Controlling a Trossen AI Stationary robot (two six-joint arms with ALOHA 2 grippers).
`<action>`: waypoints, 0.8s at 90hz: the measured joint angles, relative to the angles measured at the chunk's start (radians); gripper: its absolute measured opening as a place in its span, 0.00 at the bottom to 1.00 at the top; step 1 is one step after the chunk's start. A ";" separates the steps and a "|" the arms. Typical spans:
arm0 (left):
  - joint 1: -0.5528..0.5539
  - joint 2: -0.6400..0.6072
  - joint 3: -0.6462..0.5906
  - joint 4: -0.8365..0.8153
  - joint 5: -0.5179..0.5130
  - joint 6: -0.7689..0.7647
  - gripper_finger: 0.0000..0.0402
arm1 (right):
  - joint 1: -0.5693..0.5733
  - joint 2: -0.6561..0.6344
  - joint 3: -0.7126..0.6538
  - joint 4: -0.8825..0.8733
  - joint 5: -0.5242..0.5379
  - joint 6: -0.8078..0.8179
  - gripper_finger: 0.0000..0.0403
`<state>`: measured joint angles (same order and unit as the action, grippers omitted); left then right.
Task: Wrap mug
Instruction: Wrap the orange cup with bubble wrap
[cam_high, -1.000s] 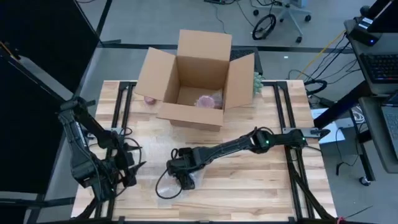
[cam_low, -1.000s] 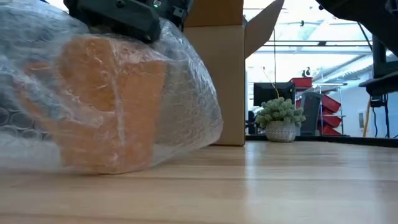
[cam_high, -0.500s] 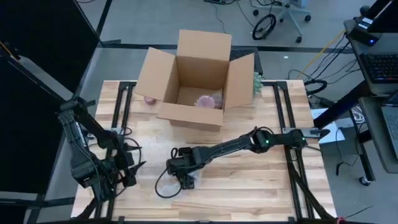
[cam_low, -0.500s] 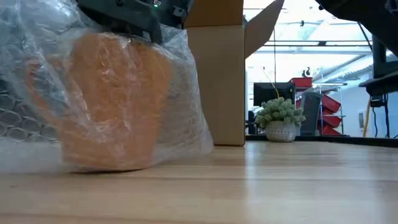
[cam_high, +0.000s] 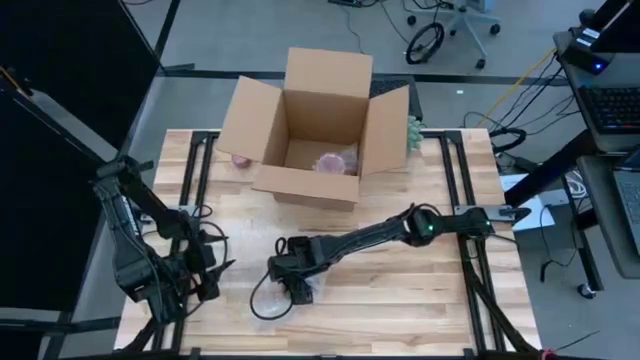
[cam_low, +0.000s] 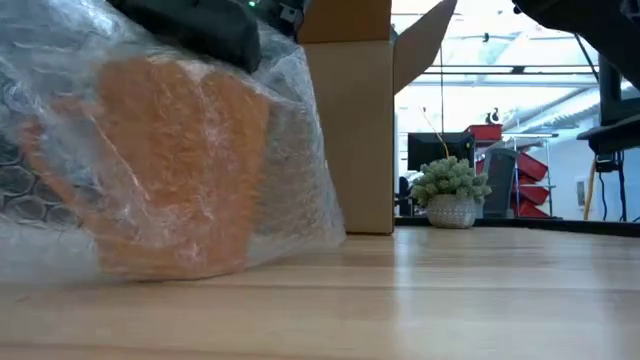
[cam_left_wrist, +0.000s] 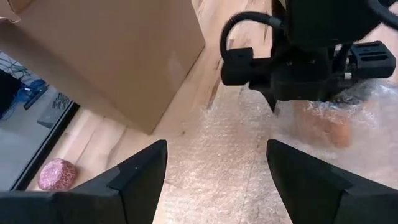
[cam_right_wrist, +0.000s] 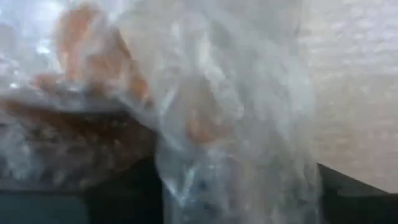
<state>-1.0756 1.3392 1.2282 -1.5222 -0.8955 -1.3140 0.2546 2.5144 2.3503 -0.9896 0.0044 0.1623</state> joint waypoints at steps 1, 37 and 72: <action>0.000 0.000 0.000 0.007 0.000 0.006 0.65 | 0.000 -0.001 0.001 0.001 0.000 -0.001 0.59; 0.054 0.071 -0.071 0.393 -0.031 0.171 0.65 | -0.002 -0.002 0.002 0.011 -0.003 -0.012 0.61; 0.168 0.156 -0.316 0.911 -0.034 0.277 0.65 | -0.002 -0.003 0.003 0.012 -0.003 -0.010 0.61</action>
<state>-0.9071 1.4954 0.9125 -0.6113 -0.9295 -1.0369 0.2523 2.5113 2.3531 -0.9773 0.0018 0.1524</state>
